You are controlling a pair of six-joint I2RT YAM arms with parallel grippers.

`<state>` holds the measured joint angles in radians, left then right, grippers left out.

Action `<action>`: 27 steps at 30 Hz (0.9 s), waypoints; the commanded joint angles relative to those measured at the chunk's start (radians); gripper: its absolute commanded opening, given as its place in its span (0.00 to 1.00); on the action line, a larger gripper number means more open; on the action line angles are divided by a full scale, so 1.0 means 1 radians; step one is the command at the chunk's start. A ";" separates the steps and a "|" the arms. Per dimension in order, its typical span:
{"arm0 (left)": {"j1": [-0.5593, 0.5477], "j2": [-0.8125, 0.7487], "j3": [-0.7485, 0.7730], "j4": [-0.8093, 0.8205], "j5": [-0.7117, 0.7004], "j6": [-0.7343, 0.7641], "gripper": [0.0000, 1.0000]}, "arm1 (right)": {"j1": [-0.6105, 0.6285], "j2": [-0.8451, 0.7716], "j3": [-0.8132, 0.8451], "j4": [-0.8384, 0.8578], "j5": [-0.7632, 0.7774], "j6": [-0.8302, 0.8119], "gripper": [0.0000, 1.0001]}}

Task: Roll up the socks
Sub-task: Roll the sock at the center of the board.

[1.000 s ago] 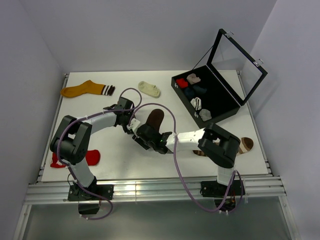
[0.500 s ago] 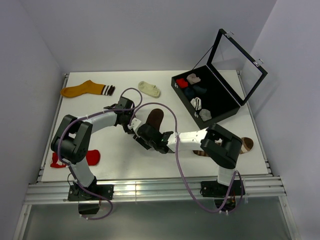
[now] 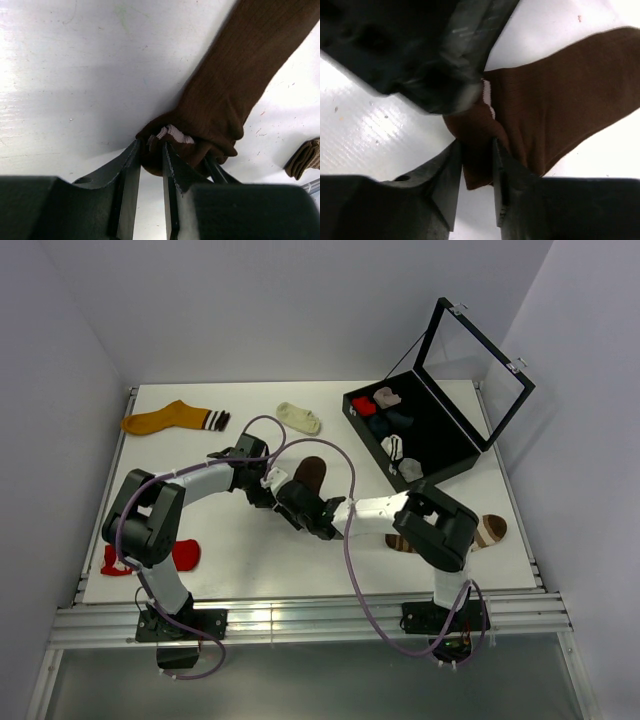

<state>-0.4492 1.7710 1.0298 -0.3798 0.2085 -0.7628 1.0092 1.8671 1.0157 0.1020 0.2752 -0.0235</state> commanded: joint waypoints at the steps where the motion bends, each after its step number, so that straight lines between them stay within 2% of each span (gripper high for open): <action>1: -0.009 0.044 -0.028 -0.096 0.006 0.065 0.27 | -0.050 0.061 -0.017 -0.056 -0.036 0.053 0.29; 2: -0.008 0.042 -0.025 -0.096 0.006 0.066 0.28 | -0.055 0.060 -0.023 -0.059 -0.053 0.048 0.16; 5: -0.002 0.033 -0.016 -0.091 0.008 0.060 0.31 | -0.061 0.056 -0.023 -0.084 -0.134 0.054 0.00; 10: 0.033 -0.013 0.004 -0.088 -0.027 0.027 0.53 | -0.093 0.043 0.017 -0.188 -0.352 0.103 0.00; 15: 0.073 -0.120 -0.011 -0.073 -0.093 -0.026 0.76 | -0.177 0.041 0.087 -0.265 -0.612 0.226 0.00; 17: 0.081 -0.180 -0.042 -0.067 -0.119 -0.058 0.80 | -0.207 0.046 0.109 -0.272 -0.729 0.291 0.00; 21: 0.087 -0.277 -0.121 -0.031 -0.147 -0.112 0.77 | -0.277 0.087 0.141 -0.271 -0.891 0.401 0.00; 24: 0.084 -0.324 -0.184 0.022 -0.103 -0.145 0.75 | -0.334 0.121 0.123 -0.202 -1.035 0.506 0.00; 27: 0.061 -0.337 -0.220 0.054 -0.074 -0.156 0.73 | -0.382 0.148 0.107 -0.148 -1.103 0.583 0.00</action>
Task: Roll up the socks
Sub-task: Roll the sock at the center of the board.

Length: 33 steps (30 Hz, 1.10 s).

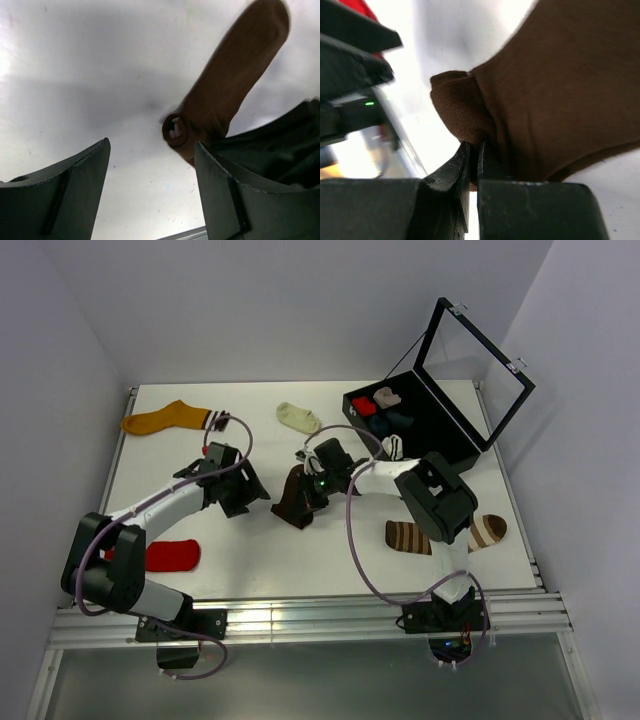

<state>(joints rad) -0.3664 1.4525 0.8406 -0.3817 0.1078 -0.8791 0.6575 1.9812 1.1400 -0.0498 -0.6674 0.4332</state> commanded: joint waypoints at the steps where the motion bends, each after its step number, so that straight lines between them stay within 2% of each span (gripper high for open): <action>1: -0.031 -0.014 -0.035 0.066 0.033 -0.043 0.73 | -0.039 0.044 -0.019 0.011 -0.179 0.136 0.00; 10: -0.092 0.080 -0.043 0.161 0.063 -0.077 0.68 | -0.090 0.116 0.014 -0.030 -0.222 0.173 0.00; 13: -0.097 0.123 -0.025 0.156 0.063 -0.070 0.63 | -0.102 0.119 0.007 -0.030 -0.218 0.176 0.00; 16: -0.105 0.163 -0.018 0.155 0.063 -0.067 0.54 | -0.105 0.111 0.018 -0.054 -0.192 0.150 0.00; 18: -0.111 0.181 -0.018 0.158 0.067 -0.064 0.46 | -0.105 0.104 0.029 -0.074 -0.157 0.130 0.03; 21: -0.121 0.213 -0.008 0.153 0.066 -0.055 0.39 | -0.102 0.073 0.038 -0.093 -0.129 0.084 0.17; 22: -0.121 0.226 0.000 0.146 0.061 -0.052 0.38 | -0.098 0.045 0.040 -0.102 -0.098 0.049 0.25; 27: -0.126 0.252 0.035 0.107 0.043 -0.015 0.36 | -0.056 -0.095 0.017 -0.123 0.061 -0.076 0.42; 33: -0.126 0.289 0.090 0.064 0.038 0.022 0.36 | 0.057 -0.270 -0.071 -0.093 0.431 -0.267 0.45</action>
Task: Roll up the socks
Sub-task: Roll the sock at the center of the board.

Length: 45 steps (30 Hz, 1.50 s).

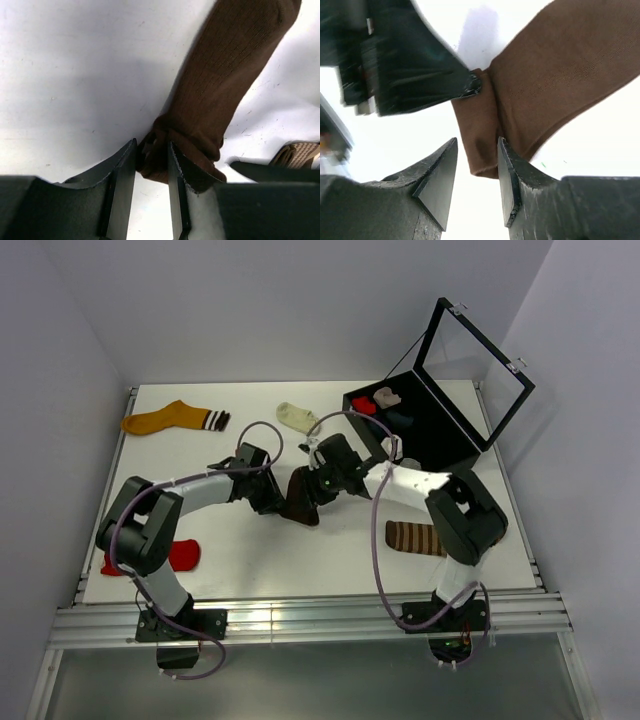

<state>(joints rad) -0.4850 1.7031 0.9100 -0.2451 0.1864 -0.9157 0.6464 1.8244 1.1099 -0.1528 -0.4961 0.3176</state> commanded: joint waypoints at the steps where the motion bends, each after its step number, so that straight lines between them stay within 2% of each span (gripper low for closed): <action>1: -0.007 0.047 0.035 -0.077 -0.041 0.064 0.36 | 0.085 -0.129 -0.054 0.019 0.295 -0.199 0.45; 2: -0.007 0.050 0.041 -0.083 -0.041 0.069 0.36 | 0.105 -0.143 -0.067 0.031 0.370 -0.221 0.45; 7: -0.007 0.076 0.072 -0.097 -0.027 0.092 0.36 | 0.211 -0.180 -0.120 0.090 0.494 -0.307 0.45; 13: -0.007 0.099 0.095 -0.111 -0.013 0.113 0.35 | 0.266 -0.149 -0.121 0.121 0.553 -0.371 0.45; 21: -0.007 0.131 0.122 -0.125 0.002 0.146 0.35 | 0.282 -0.053 -0.082 0.125 0.580 -0.420 0.45; 23: -0.007 0.138 0.128 -0.128 0.008 0.153 0.35 | 0.285 -0.034 -0.078 0.121 0.576 -0.425 0.43; 25: -0.007 0.141 0.136 -0.131 0.008 0.155 0.35 | 0.285 -0.027 -0.079 0.121 0.573 -0.422 0.37; 28: -0.006 0.144 0.153 -0.135 0.002 0.158 0.37 | 0.286 -0.016 -0.079 0.110 0.542 -0.405 0.19; 29: -0.003 0.144 0.158 -0.137 0.001 0.158 0.38 | 0.285 -0.008 -0.071 0.105 0.516 -0.394 0.09; 31: 0.009 0.139 0.173 -0.141 -0.008 0.159 0.43 | 0.280 0.003 -0.049 0.066 0.501 -0.350 0.01; 36: 0.078 0.087 0.193 -0.155 -0.041 0.144 0.55 | 0.248 0.075 0.093 -0.092 0.351 -0.178 0.00; 41: 0.177 -0.055 0.127 -0.151 -0.102 0.094 0.76 | 0.194 0.133 0.200 -0.181 0.194 -0.011 0.00; 43: 0.195 -0.098 0.096 -0.151 -0.129 0.075 0.81 | 0.158 0.151 0.211 -0.177 0.087 0.040 0.00; 45: 0.200 -0.160 0.046 -0.148 -0.133 0.064 0.81 | 0.131 0.165 0.228 -0.183 0.024 0.090 0.00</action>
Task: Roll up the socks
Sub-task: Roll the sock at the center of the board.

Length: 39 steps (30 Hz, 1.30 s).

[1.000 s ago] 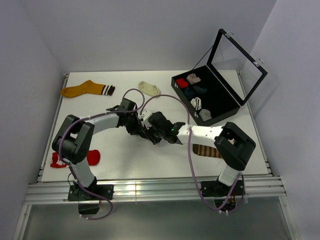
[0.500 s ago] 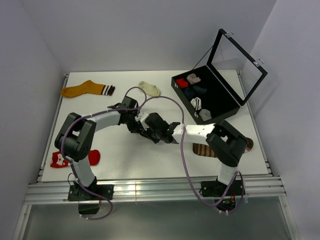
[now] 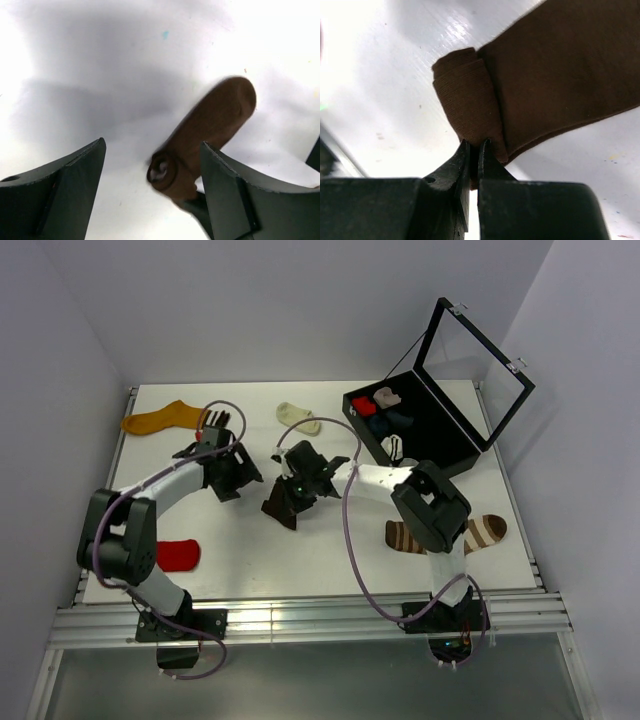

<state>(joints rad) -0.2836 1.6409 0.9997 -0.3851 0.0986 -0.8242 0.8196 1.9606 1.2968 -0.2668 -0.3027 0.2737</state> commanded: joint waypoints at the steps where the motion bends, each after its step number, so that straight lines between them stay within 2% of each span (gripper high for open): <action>1: -0.002 -0.117 -0.061 -0.003 -0.039 -0.036 0.80 | -0.062 0.043 0.048 -0.077 -0.211 0.143 0.00; 4: -0.008 -0.182 -0.154 0.035 0.015 -0.059 0.77 | -0.082 0.070 0.107 -0.130 -0.265 0.166 0.00; 8: -0.051 -0.222 -0.207 0.086 0.038 -0.084 0.74 | -0.096 0.101 0.130 -0.163 -0.332 0.209 0.00; 17: -0.104 -0.152 -0.243 0.160 0.044 -0.142 0.64 | -0.108 0.112 0.104 -0.124 -0.365 0.288 0.00; 20: -0.114 -0.127 -0.246 0.152 0.032 -0.136 0.55 | -0.115 0.106 0.088 -0.103 -0.365 0.297 0.00; 24: -0.117 -0.084 -0.251 0.153 0.029 -0.119 0.28 | -0.117 0.084 0.075 -0.077 -0.345 0.283 0.02; 27: -0.120 -0.040 -0.243 0.157 0.033 -0.093 0.20 | -0.117 0.063 0.061 -0.063 -0.319 0.265 0.06; 30: -0.129 0.000 -0.219 0.153 0.043 -0.060 0.17 | -0.116 0.040 0.052 -0.051 -0.306 0.240 0.14; 31: -0.132 0.011 -0.204 0.153 0.044 -0.049 0.16 | -0.114 0.029 0.035 -0.040 -0.305 0.223 0.22; 34: -0.144 0.065 -0.175 0.158 0.059 -0.009 0.16 | -0.102 -0.052 -0.008 0.003 -0.234 0.158 0.35; 37: -0.154 0.109 -0.135 0.149 0.082 0.029 0.16 | -0.065 -0.155 -0.059 0.035 -0.080 0.060 0.45; 39: -0.163 0.132 -0.110 0.135 0.085 0.059 0.16 | -0.025 -0.228 -0.092 0.072 0.055 0.013 0.47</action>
<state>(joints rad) -0.4255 1.7008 0.8818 -0.1837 0.2111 -0.8612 0.7383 1.8736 1.2304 -0.2832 -0.4416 0.4084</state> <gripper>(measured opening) 0.168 0.463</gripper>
